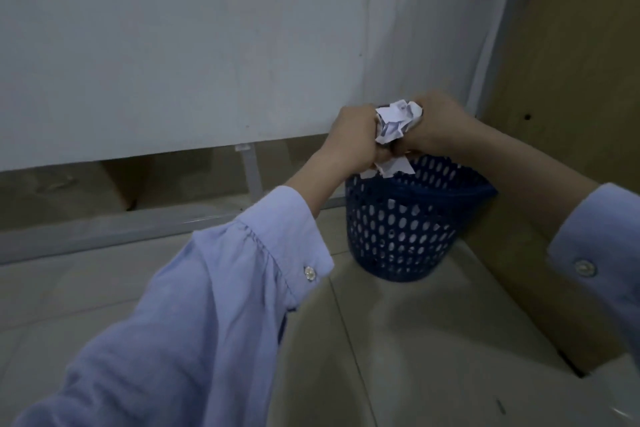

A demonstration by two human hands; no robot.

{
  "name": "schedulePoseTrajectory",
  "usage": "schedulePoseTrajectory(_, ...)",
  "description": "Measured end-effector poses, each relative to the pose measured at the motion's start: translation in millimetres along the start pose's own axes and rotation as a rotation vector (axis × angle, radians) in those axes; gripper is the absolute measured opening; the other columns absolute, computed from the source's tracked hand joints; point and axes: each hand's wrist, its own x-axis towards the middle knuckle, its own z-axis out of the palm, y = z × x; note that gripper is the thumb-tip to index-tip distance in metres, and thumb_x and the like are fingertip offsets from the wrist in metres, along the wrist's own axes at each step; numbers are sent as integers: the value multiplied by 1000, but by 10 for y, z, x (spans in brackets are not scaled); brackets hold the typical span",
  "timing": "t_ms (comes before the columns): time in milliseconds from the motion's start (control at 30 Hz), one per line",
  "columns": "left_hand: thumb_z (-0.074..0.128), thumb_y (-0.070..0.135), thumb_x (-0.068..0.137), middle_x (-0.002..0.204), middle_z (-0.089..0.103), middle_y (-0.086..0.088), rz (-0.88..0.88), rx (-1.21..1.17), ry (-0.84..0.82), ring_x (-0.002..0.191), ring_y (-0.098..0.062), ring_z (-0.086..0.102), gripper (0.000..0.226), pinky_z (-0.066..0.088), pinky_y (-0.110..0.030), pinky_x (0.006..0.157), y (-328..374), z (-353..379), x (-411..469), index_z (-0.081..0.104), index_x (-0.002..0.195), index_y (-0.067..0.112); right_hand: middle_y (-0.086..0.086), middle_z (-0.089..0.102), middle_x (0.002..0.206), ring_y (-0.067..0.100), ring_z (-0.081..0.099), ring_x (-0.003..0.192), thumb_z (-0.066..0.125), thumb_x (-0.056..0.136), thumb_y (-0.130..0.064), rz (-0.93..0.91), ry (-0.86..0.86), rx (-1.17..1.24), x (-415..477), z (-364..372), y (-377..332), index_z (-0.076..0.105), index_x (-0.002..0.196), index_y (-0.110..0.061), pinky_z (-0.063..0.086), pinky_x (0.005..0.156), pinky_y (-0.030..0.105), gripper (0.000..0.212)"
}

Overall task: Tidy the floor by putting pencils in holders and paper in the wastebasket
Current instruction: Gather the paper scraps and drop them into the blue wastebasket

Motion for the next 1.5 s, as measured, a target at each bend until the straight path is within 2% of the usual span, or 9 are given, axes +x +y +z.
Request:
schedulePoseTrajectory(100, 58, 12, 85, 66, 45, 3, 21, 48, -20, 66, -12, 44, 26, 25, -25, 54, 106, 297, 251, 43, 65, 16, 7, 65, 82, 26, 62, 82, 81, 69, -19, 67, -8, 43, -42, -39, 273, 67, 91, -2, 51, 73, 34, 31)
schedulePoseTrajectory(200, 56, 11, 85, 62, 35, 6, 73, 62, 9, 70, -14, 42, 41, 21, -22, 54, 180, 578, 455, 26, 60, 20, 16, 69, 90, 29, 64, 84, 83, 66, -15, 144, 17, 120, -21, -25, 554, 68, 87, 0, 54, 72, 37, 30)
schedulePoseTrajectory(333, 62, 9, 83, 88, 59, -9, 103, 36, 21, 87, -22, 56, 8, 32, -22, 63, 197, 782, 561, 55, 84, 7, 10, 70, 87, 26, 64, 84, 83, 66, -16, 166, 27, 162, 75, 80, 868, 67, 78, -10, 54, 73, 37, 21)
schedulePoseTrajectory(467, 58, 10, 85, 100, 63, -16, 97, 48, 2, 93, -27, 60, 12, 37, -26, 66, 188, 947, 600, 58, 95, 4, -3, 60, 81, 11, 55, 75, 79, 72, -25, 177, 18, 138, 172, 216, 1126, 57, 81, -19, 41, 56, 21, 25)
schedulePoseTrajectory(733, 68, 15, 80, 123, 46, -14, 33, 43, -64, 105, -28, 52, 46, 43, -32, 75, 109, 1034, 544, 51, 122, 7, 4, 46, 135, 17, 46, 112, 93, 51, -29, 269, -3, 213, 166, 301, 1198, 31, 141, -19, 45, 86, 30, 110)
schedulePoseTrajectory(933, 64, 11, 81, 117, 53, -11, 63, 11, 35, 105, -24, 53, 35, 48, -34, 77, 89, 959, 448, 57, 115, 8, 9, 32, 146, 26, 37, 130, 94, 49, -28, 247, -46, 188, 189, 325, 1101, 12, 149, -28, 38, 109, 42, 130)
schedulePoseTrajectory(1067, 60, 12, 81, 110, 57, -9, 106, -51, 170, 101, -21, 54, 30, 51, -39, 82, 94, 868, 292, 58, 111, 8, 8, 30, 147, 24, 35, 132, 94, 50, -30, 195, 59, 207, 174, 327, 1007, 15, 149, -25, 36, 110, 42, 127)
schedulePoseTrajectory(1300, 59, 16, 81, 98, 58, -5, 108, -101, 403, 92, -19, 52, 18, 49, -37, 72, -80, 665, -217, 56, 97, 10, 11, 46, 128, 17, 46, 113, 83, 65, -16, -103, 391, 206, 3, 418, 594, 41, 134, -15, 41, 92, 28, 81)
schedulePoseTrajectory(1500, 62, 18, 79, 90, 57, -6, -8, -10, 406, 86, -22, 53, 16, 46, -37, 71, -455, 468, -946, 54, 90, 9, 11, 48, 120, 10, 42, 103, 79, 68, -10, -302, 314, 220, -311, 842, 101, 49, 125, -12, 34, 84, 18, 64)
